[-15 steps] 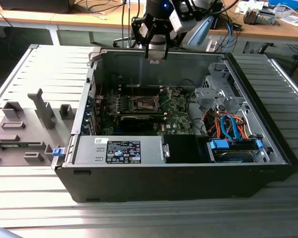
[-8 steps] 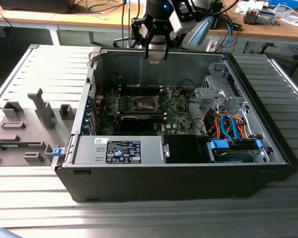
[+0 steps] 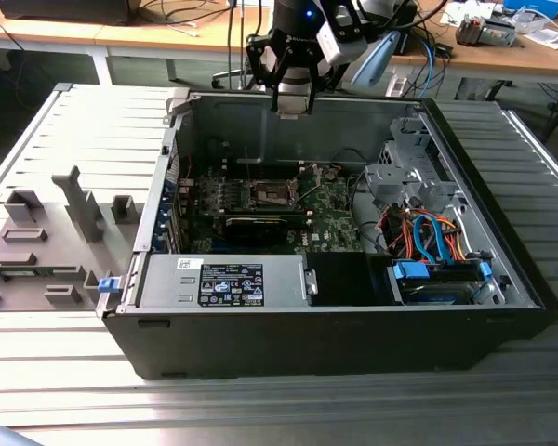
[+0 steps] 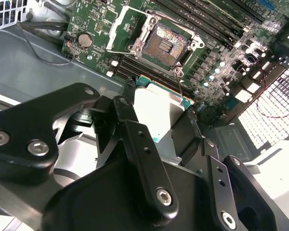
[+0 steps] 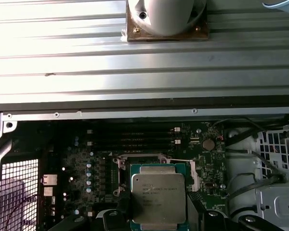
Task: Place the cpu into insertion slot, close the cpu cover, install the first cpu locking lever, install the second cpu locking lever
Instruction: 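Place the cpu into insertion slot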
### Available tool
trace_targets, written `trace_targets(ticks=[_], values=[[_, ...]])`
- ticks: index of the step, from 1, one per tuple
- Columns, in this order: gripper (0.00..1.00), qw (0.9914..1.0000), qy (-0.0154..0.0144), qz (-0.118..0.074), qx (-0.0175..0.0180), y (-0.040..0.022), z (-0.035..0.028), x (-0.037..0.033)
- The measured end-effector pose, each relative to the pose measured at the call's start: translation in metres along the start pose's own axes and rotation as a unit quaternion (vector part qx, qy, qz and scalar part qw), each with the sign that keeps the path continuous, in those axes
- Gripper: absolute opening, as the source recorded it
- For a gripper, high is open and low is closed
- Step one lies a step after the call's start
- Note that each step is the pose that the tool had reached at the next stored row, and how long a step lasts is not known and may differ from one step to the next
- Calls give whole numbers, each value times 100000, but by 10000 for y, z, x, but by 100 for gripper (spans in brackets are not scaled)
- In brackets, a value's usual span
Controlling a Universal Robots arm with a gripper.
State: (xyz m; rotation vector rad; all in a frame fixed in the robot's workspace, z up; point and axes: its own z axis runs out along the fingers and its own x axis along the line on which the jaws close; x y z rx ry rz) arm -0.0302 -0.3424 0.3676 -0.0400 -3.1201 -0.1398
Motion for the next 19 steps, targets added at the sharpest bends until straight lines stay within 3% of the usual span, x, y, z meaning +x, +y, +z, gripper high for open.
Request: trace_targets(ticks=[19], values=[[54,100000,1,1,2,-13,62,-1]])
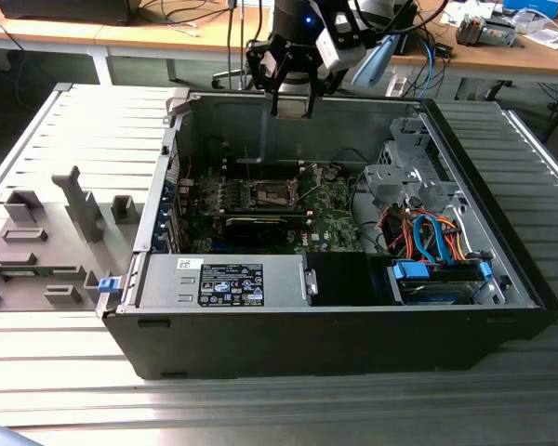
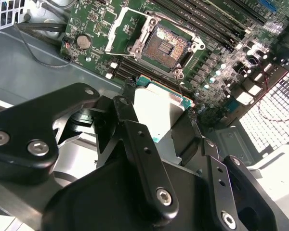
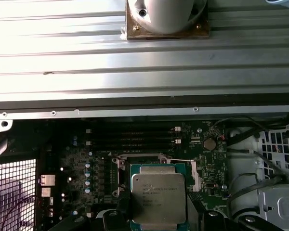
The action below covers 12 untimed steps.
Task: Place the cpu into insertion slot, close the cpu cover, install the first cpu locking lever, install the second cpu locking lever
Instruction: 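Place the cpu into insertion slot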
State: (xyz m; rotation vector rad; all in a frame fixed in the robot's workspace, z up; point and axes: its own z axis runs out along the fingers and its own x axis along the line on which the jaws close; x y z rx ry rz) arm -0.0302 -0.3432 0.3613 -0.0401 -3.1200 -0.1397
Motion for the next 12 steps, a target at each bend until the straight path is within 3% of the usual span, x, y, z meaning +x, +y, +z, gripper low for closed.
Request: trace_targets(ticks=[12], values=[[54,100000,3,0,1,-8,35,-1]])
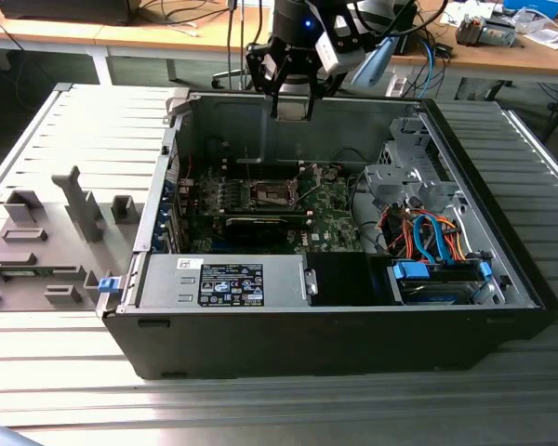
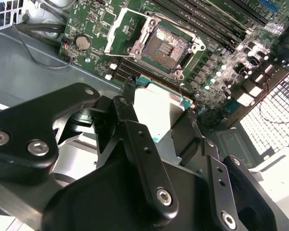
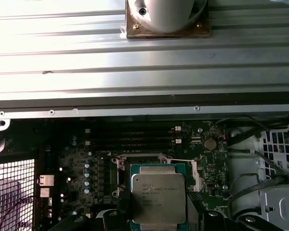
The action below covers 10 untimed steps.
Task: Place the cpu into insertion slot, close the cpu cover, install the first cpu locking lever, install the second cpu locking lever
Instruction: 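Place the cpu into insertion slot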
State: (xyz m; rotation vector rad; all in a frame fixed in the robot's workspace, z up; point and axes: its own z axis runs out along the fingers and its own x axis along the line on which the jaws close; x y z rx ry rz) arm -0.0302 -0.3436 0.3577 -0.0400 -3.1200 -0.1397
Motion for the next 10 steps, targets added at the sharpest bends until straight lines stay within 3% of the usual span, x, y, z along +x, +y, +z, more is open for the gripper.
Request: trace_targets(ticks=[10], values=[[54,100000,-4,-2,-5,-14,47,-1]])
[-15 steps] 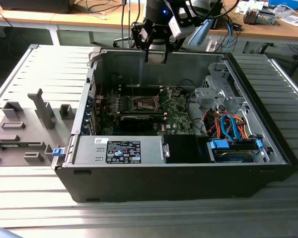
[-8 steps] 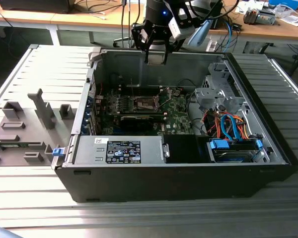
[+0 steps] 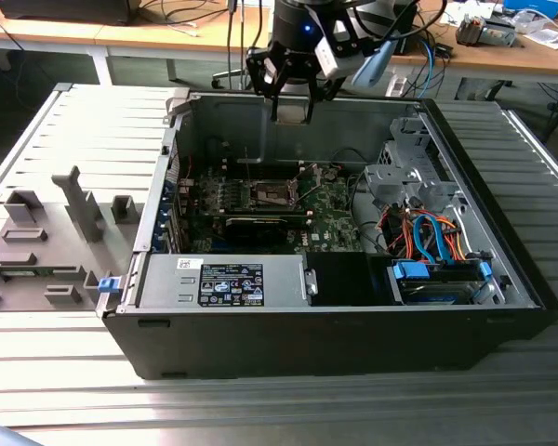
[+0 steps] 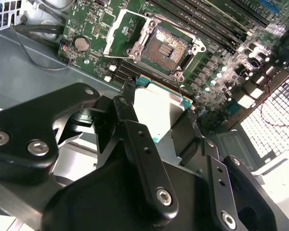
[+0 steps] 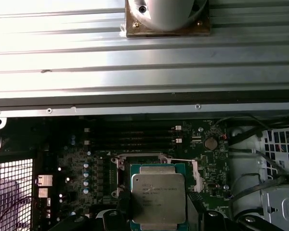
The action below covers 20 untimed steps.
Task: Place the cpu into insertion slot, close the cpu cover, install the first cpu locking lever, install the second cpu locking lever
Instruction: 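Place the cpu into insertion slot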
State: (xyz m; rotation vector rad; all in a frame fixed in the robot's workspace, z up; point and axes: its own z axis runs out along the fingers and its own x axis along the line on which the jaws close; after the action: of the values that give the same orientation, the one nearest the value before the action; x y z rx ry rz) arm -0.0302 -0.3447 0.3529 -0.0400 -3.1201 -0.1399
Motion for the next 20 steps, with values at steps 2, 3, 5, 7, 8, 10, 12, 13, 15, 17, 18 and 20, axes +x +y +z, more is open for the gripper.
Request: trace_targets(ticks=[2,3,5,7,8,10,12,13,15,17,18,20], values=[[54,100000,-3,-2,-1,-3,8,0],[54,100000,3,0,2,-6,14,0],[54,100000,5,5,9,-9,20,0],[54,100000,3,0,6,-12,27,-1],[54,100000,4,0,9,-13,29,-1],[54,100000,5,0,9,-16,36,-1],[54,100000,3,2,6,-18,41,-1],[54,100000,3,2,7,-19,44,-1],[54,100000,4,2,5,-21,48,-1],[54,100000,4,-1,2,-23,53,-2],[54,100000,5,1,6,-24,56,-2],[54,100000,0,2,5,-25,60,-2]])
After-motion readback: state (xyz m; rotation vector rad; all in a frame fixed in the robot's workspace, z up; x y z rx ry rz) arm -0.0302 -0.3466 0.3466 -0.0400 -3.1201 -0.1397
